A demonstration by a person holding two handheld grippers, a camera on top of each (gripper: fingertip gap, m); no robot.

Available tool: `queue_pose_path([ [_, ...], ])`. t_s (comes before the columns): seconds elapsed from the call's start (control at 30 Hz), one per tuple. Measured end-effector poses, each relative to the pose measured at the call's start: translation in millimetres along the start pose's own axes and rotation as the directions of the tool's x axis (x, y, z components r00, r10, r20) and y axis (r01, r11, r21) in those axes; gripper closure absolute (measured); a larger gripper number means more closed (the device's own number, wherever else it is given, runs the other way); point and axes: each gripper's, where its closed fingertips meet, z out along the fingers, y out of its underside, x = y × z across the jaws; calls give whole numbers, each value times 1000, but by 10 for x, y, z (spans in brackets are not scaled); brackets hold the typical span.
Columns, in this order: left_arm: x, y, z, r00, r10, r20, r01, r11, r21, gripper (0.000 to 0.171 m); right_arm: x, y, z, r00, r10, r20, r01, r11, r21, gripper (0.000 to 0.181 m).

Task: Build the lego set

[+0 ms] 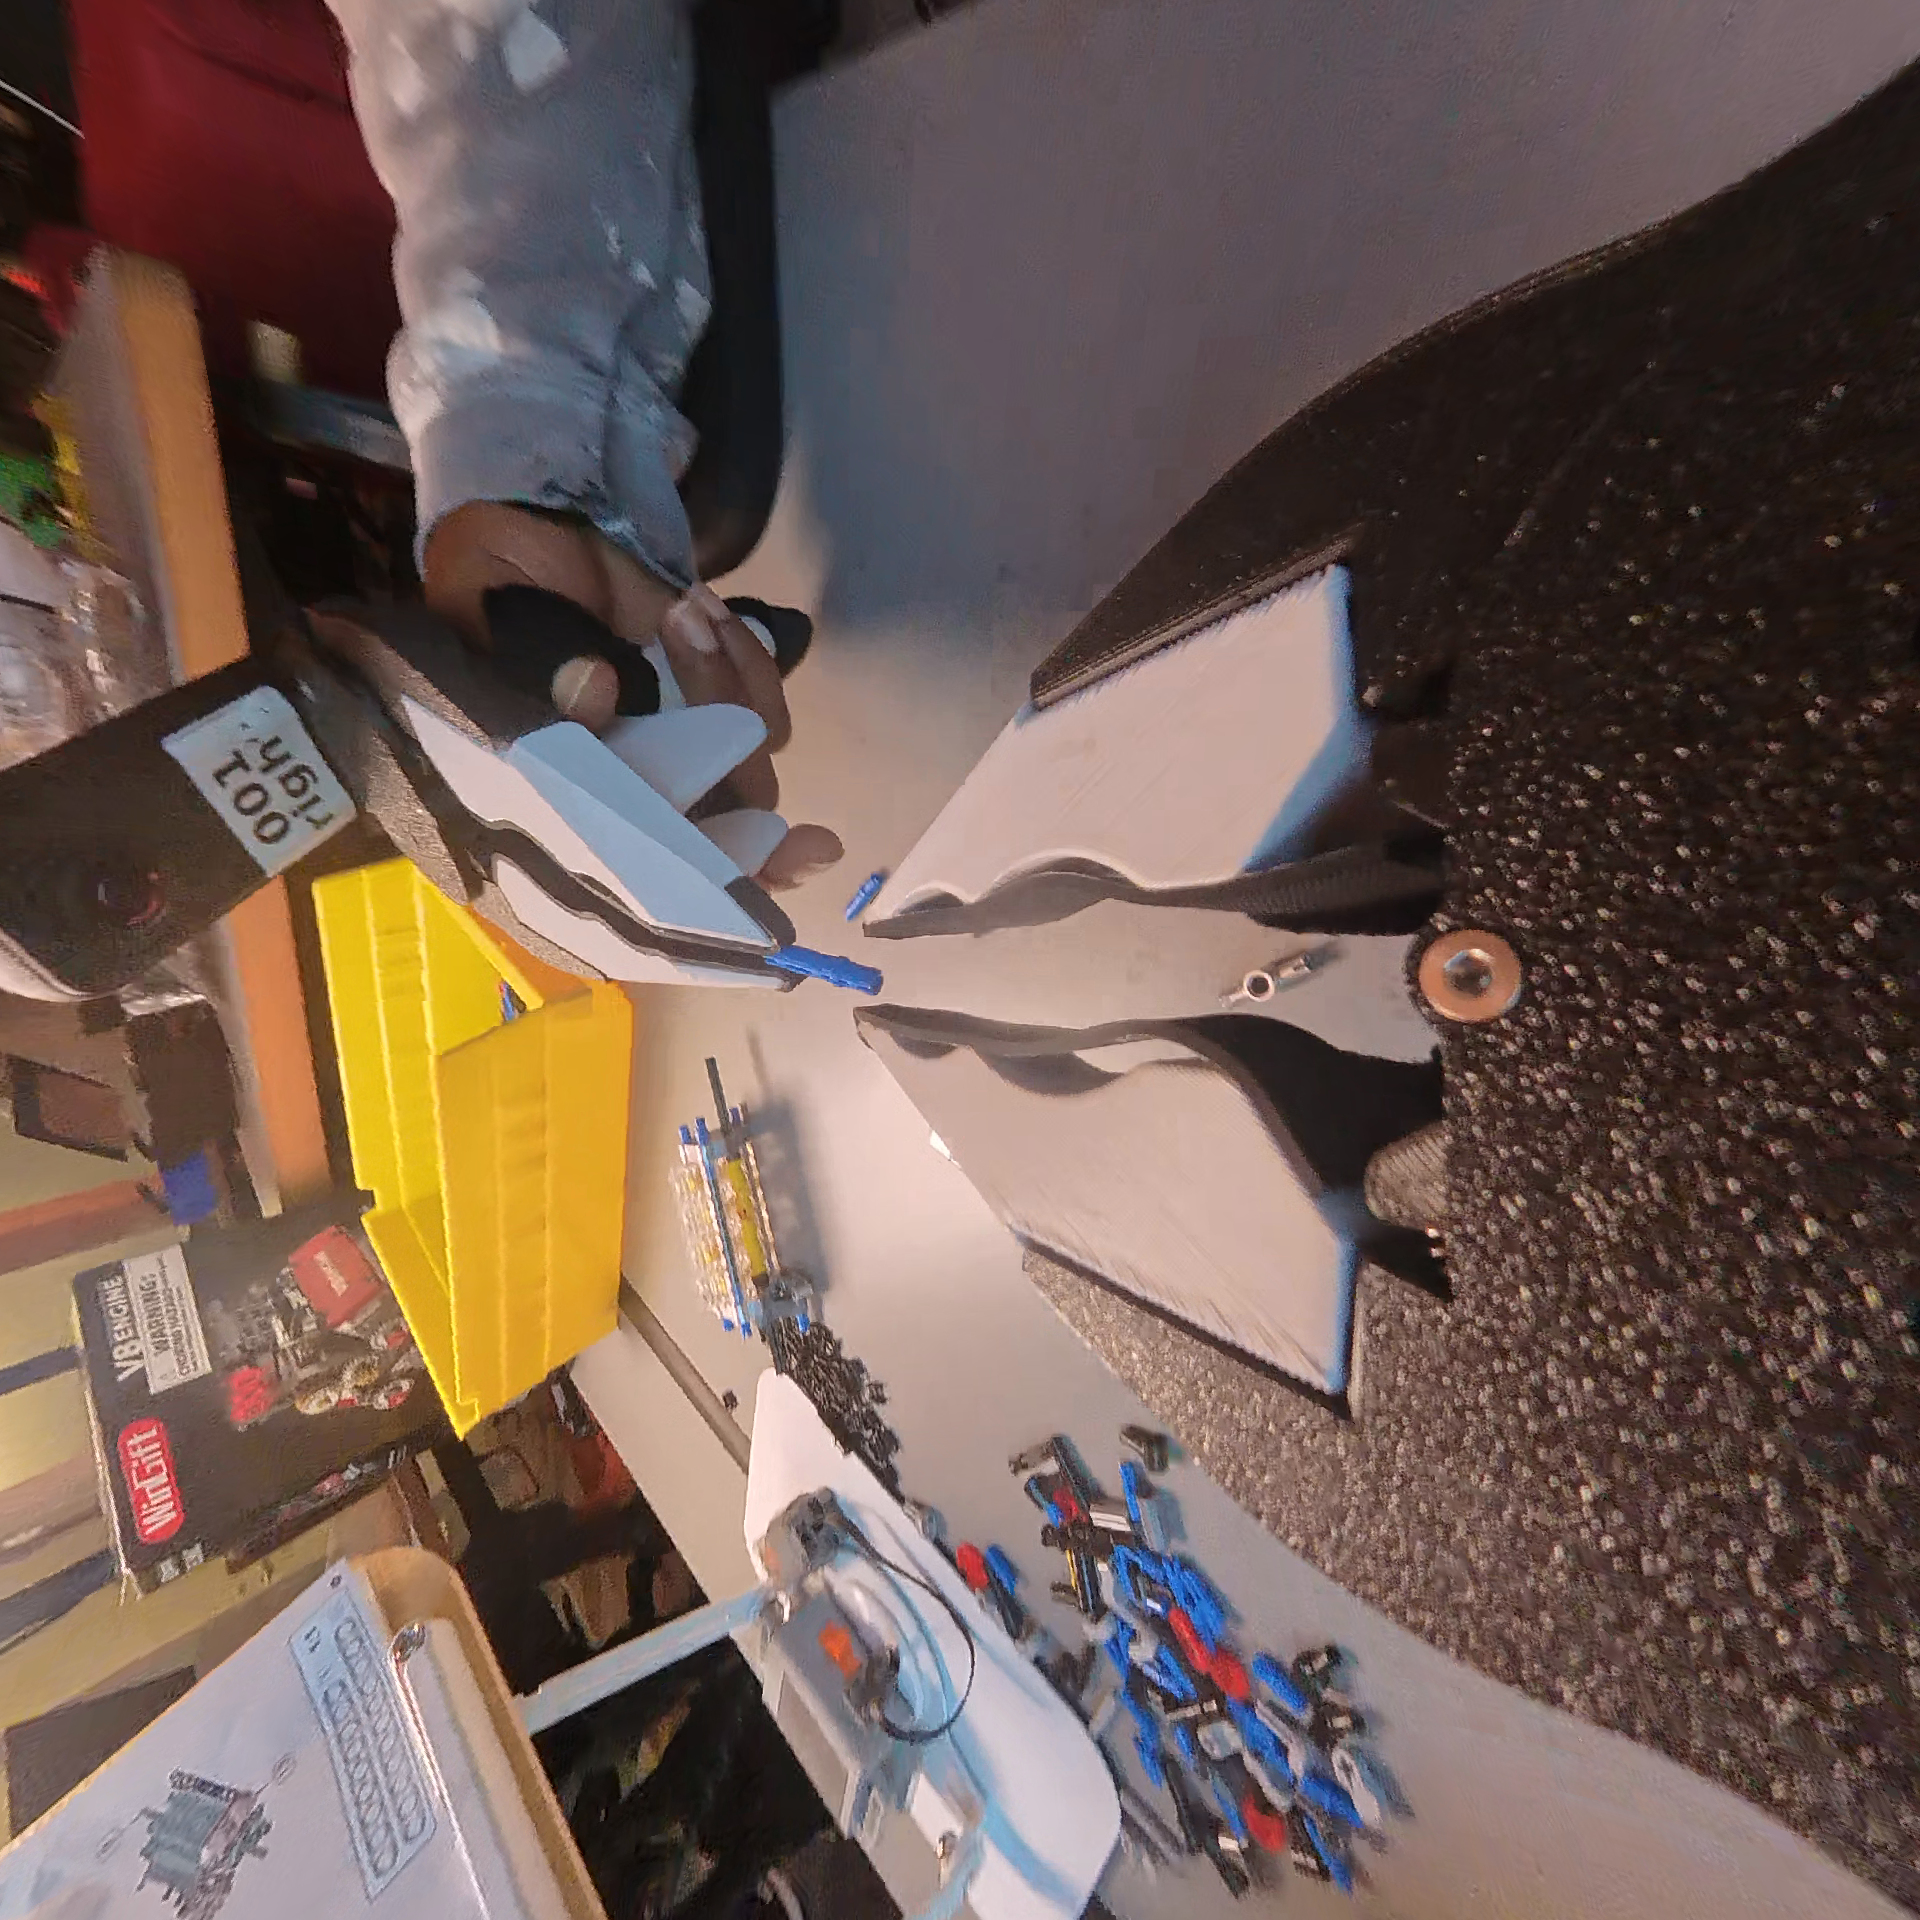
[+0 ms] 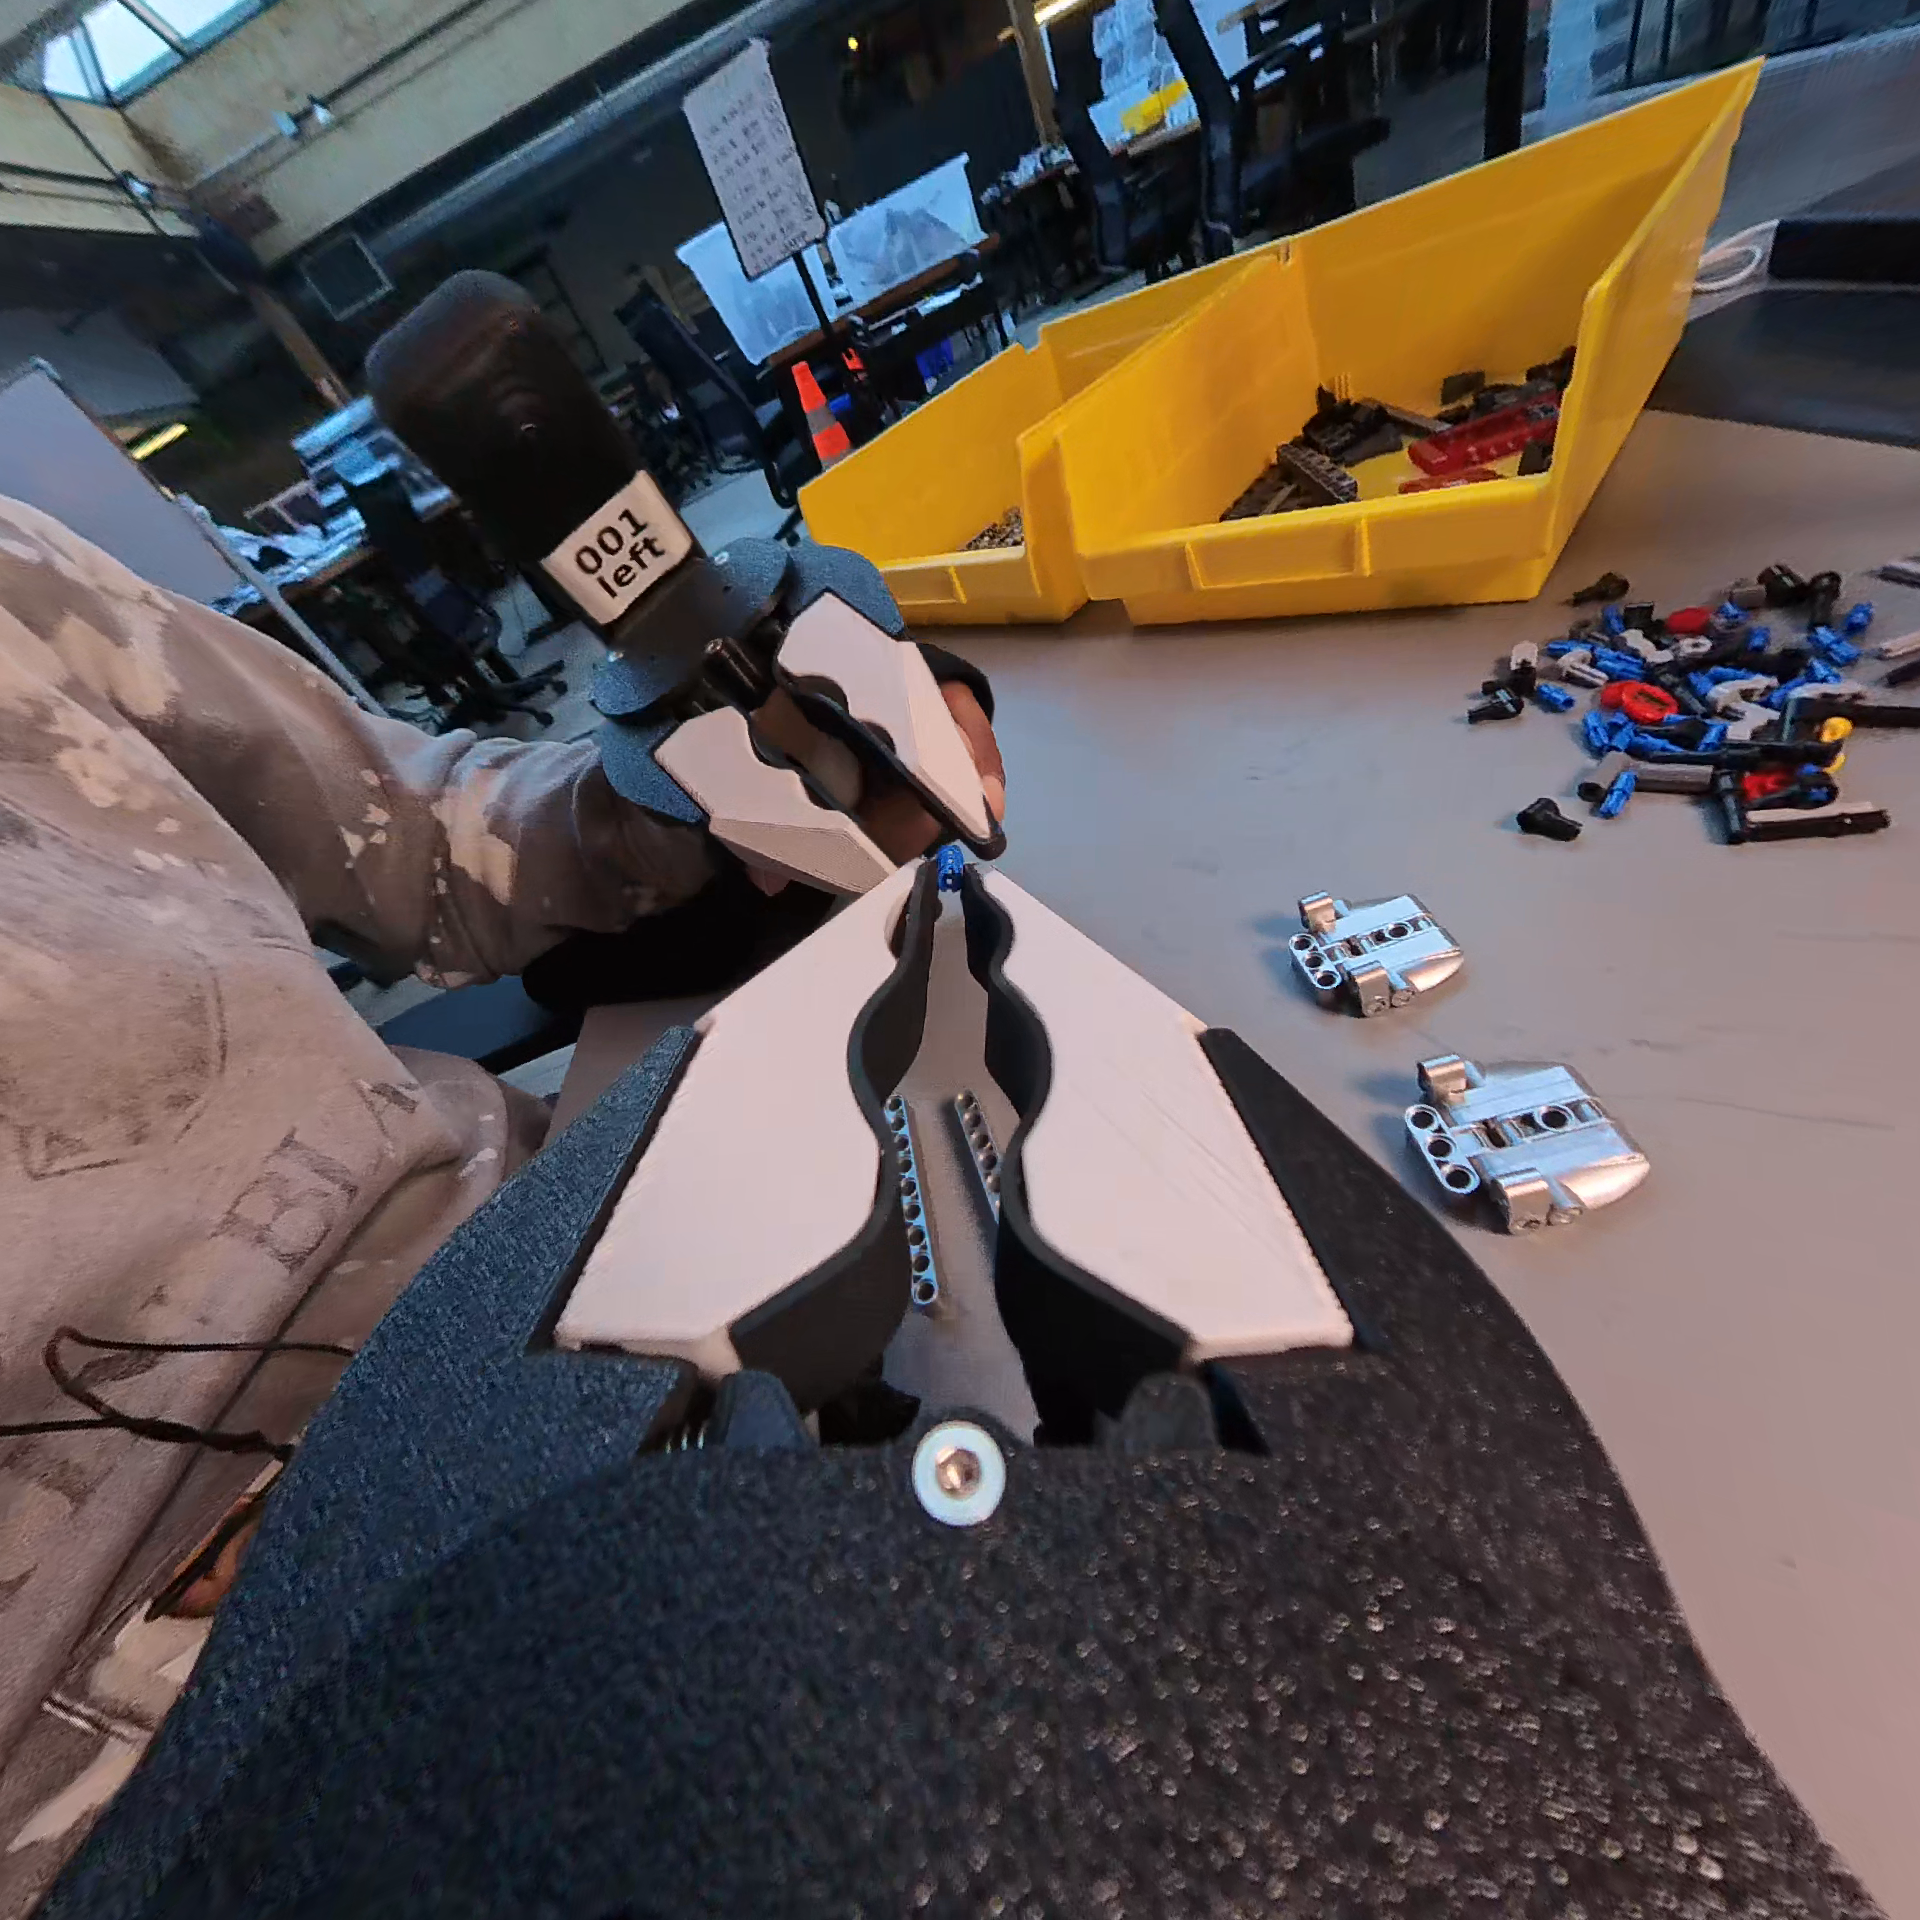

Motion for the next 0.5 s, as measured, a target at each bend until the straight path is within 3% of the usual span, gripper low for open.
queue_pose_path([
  [0.13,53,-75,-24,996,-68,-62,71,996,45,168,-61,24,16,999,-31,20,32,999,-15,178],
  [0.5,102,-164,-62,976,-161,-147,175,981,87,163,-171,-64,-24,996,-57,75,55,998,36,177],
])
